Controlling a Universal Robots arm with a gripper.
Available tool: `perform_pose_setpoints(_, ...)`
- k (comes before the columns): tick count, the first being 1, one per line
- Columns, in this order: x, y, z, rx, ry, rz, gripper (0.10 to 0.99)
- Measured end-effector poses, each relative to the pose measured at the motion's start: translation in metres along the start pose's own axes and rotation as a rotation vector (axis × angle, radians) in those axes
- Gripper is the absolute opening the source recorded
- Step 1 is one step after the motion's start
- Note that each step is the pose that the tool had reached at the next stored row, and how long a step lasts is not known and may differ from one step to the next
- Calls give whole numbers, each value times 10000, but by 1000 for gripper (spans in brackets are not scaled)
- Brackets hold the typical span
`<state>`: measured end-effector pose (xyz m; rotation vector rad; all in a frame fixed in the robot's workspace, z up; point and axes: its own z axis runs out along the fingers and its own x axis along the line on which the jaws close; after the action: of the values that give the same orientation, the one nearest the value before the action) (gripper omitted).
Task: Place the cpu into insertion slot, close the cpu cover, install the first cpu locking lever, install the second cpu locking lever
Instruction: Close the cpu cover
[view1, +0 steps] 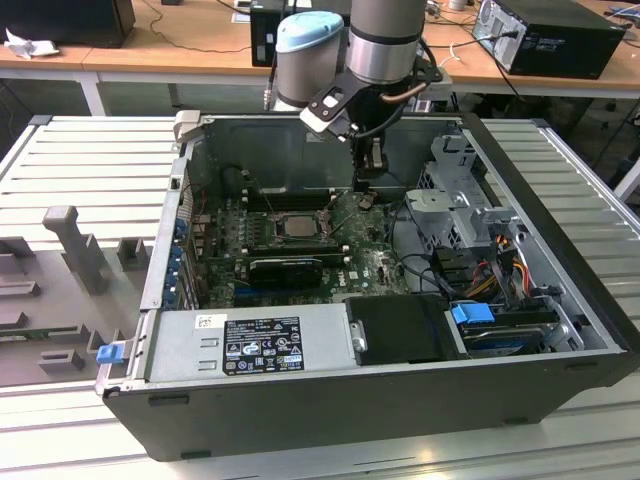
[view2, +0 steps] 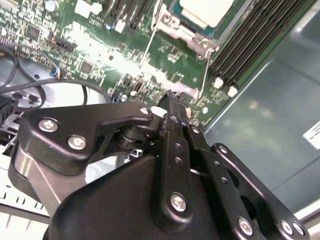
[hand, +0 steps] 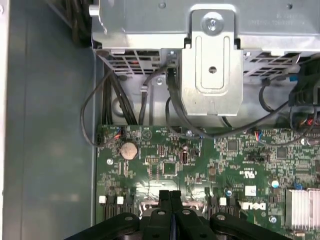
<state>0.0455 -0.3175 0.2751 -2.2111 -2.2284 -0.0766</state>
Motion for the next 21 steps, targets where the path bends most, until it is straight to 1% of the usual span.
perform_pose_setpoints(3,0,34,17,9,1,-11,106)
perform_pose_setpoints(5,-2,55,54,10,0,-20,106)
perform_pose_setpoints(6,-2,57,67,9,-12,-21,106)
perform_pose_setpoints(7,-2,57,76,7,-51,-22,106)
perform_pose_setpoints(8,-3,58,89,5,-70,-24,106)
perform_pose_setpoints(11,-4,83,119,4,-76,-23,106)
perform_pose_setpoints(13,-6,96,163,4,-74,-23,106)
perform_pose_setpoints(15,-11,95,204,12,-77,-21,106)
perform_pose_setpoints(16,-17,95,209,77,-69,-21,106)
perform_pose_setpoints(18,-19,91,217,275,-26,-13,106)
perform_pose_setpoints(20,-20,74,232,450,-26,-6,106)
perform_pose_setpoints(21,-21,72,233,488,-29,-5,106)
